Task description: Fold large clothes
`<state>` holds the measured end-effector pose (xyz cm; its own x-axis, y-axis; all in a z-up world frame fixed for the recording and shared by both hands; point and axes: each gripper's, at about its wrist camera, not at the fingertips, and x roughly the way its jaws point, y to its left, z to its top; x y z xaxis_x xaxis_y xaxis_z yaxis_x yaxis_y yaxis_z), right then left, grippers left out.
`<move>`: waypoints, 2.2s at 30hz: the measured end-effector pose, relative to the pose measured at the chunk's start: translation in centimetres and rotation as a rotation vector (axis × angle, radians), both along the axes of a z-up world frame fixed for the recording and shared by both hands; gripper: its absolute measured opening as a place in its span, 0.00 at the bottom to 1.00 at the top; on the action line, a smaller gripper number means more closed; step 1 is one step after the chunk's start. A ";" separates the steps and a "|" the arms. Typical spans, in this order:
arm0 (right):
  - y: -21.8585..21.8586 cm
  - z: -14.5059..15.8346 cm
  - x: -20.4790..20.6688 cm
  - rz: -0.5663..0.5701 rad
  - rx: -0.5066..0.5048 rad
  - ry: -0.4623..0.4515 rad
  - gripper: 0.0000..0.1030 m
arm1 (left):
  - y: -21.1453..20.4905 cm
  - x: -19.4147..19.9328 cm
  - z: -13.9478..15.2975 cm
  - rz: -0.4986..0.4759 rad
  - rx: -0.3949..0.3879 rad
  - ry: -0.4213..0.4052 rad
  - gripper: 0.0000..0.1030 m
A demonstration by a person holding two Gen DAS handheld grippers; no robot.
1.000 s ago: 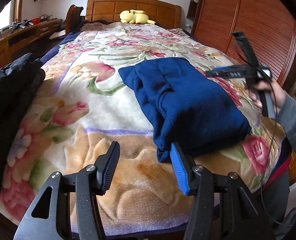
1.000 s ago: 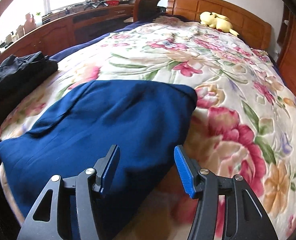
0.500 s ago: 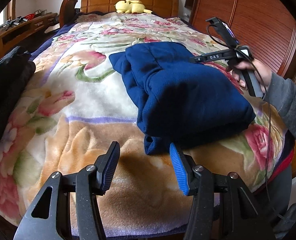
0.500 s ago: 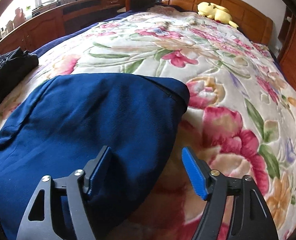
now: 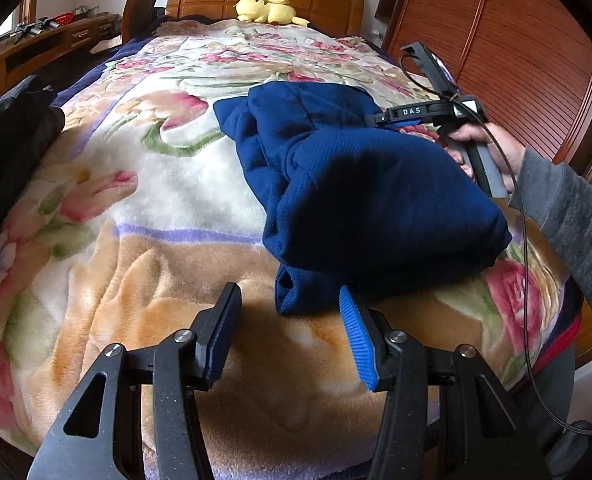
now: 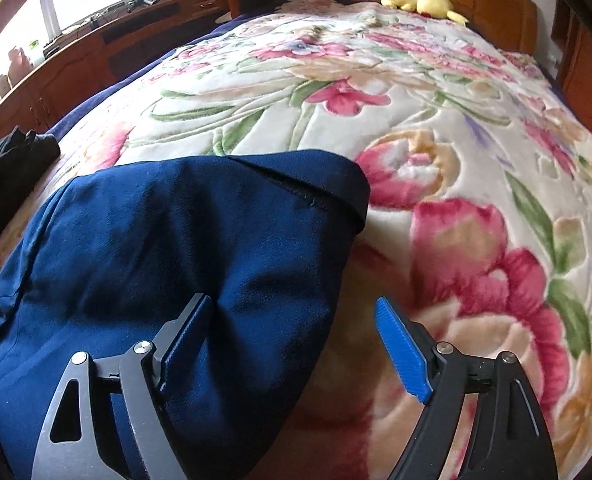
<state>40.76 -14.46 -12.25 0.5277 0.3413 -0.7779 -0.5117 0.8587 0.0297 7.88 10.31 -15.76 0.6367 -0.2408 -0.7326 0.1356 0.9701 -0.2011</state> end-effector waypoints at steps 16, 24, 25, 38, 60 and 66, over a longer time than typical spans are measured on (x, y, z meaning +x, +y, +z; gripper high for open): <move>-1.3 -1.5 1.8 -0.008 0.176 0.139 0.66 | 0.1 0.4 -0.3 0.003 -0.053 0.012 0.19; -0.6 -0.9 1.0 0.053 0.206 0.118 0.18 | 0.5 0.3 0.2 -0.005 -0.075 -0.016 0.07; -0.6 -0.5 0.7 0.057 0.199 0.094 0.15 | 0.6 0.3 0.3 -0.006 -0.081 -0.018 0.07; 0.6 5.1 -5.0 0.064 0.129 -0.155 0.11 | 2.4 -1.6 4.5 0.046 -0.082 -0.175 0.05; 23.9 18.3 -11.5 0.336 0.159 -0.385 0.11 | 27.3 -7.7 19.3 0.350 0.134 -0.415 0.04; 33.9 19.0 -13.3 0.432 0.223 -0.384 0.11 | 35.5 -10.0 21.1 0.522 0.250 -0.407 0.04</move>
<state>27.45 19.41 6.70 0.5337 0.7191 -0.4451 -0.8214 0.5660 -0.0704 -2.10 45.81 5.36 0.8583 0.3149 -0.4052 -0.3428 0.9394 0.0038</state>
